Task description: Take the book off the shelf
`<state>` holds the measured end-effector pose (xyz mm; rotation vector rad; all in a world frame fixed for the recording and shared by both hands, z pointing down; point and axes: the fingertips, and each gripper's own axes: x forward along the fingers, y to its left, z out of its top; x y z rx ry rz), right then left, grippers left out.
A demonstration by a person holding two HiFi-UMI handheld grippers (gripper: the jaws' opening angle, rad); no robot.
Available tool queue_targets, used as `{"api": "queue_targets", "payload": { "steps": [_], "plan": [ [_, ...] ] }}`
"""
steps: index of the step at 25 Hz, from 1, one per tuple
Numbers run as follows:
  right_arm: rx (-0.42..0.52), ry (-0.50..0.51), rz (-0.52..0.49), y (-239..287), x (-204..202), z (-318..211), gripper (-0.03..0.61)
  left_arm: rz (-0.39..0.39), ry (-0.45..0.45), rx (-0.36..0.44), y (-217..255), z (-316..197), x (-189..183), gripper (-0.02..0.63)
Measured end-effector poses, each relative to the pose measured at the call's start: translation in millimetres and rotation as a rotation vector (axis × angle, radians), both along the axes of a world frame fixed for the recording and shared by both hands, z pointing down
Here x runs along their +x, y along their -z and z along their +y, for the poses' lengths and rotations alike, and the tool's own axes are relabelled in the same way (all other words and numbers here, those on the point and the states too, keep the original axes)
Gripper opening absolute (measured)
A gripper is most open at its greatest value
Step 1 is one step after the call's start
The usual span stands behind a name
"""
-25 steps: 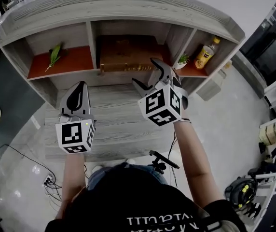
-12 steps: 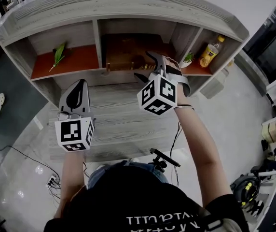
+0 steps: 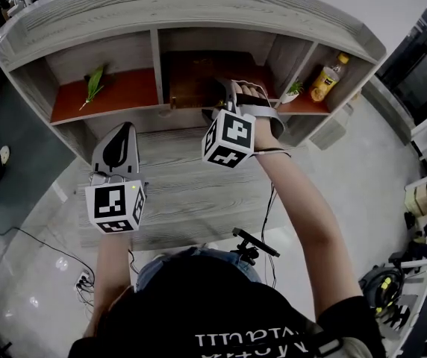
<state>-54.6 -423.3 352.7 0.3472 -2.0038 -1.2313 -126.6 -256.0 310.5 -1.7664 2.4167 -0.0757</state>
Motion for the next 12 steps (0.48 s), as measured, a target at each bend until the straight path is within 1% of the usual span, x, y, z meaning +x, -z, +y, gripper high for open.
{"api": "queue_targets", "payload": {
  "steps": [8, 12],
  "plan": [
    [0.077, -0.055, 0.020, -6, -15, -15, 0.371, 0.004, -0.018, -0.010, -5, 3, -1, 0.012],
    [0.149, -0.077, 0.027, -6, -19, -21, 0.370, 0.005, -0.023, -0.008, -4, 5, -2, 0.012]
  ]
}}
